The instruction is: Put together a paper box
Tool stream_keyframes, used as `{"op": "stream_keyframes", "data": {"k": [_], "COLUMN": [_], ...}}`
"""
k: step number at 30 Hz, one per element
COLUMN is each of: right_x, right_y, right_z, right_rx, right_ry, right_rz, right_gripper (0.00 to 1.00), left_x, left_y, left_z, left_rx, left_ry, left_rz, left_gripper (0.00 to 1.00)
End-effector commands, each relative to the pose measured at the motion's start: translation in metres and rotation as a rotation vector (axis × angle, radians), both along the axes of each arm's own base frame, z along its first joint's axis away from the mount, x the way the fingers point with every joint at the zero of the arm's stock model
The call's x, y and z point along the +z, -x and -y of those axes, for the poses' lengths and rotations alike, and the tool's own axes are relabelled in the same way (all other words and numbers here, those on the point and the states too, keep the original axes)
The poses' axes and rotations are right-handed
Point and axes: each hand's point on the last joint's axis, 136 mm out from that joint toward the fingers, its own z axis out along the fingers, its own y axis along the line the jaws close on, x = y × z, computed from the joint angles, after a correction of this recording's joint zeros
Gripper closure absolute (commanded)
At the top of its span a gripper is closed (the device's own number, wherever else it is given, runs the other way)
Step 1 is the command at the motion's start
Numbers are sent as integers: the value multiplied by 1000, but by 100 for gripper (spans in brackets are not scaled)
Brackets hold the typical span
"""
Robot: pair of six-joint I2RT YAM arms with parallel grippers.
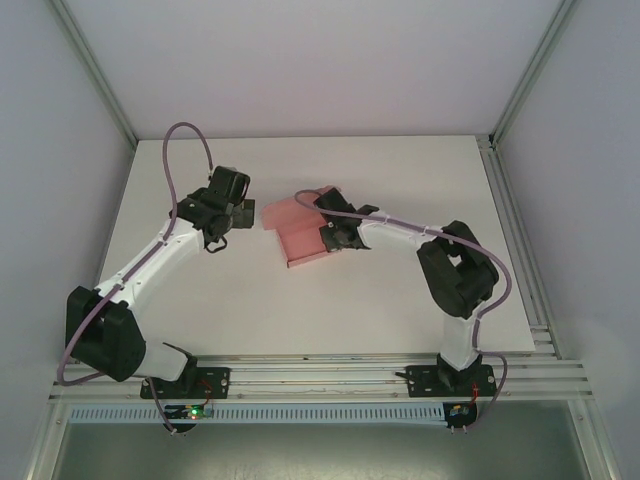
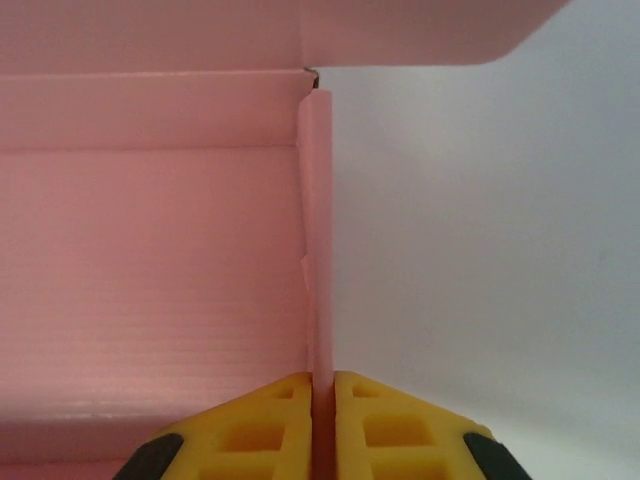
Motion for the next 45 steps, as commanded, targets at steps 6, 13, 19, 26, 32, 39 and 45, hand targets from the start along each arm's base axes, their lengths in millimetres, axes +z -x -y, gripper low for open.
{"op": "stream_keyframes", "data": {"k": [6, 13, 19, 26, 32, 39, 45], "right_x": [31, 96, 133, 121, 100, 92, 92], "right_y": [22, 5, -8, -27, -39, -45, -47], "right_z": [-31, 17, 20, 9, 9, 12, 4], "right_rx": [-191, -127, 163, 446, 480, 444, 480], "right_ry": [-266, -49, 39, -42, 10, 33, 16], "right_rz": [69, 351, 478, 336, 238, 215, 205], "right_gripper": [71, 52, 16, 27, 33, 44, 47], "left_x": [12, 10, 9, -14, -27, -45, -55], "left_y": [-4, 0, -21, -53, -51, -50, -41], "left_z": [11, 64, 78, 74, 99, 101, 95], "left_rx": [-79, -413, -581, -709, -909, -921, -917], "left_ry": [37, 190, 168, 115, 157, 175, 143], "left_rz": [32, 107, 79, -89, -175, -307, -323], "left_gripper": [0, 0, 0, 2, 7, 24, 23]}}
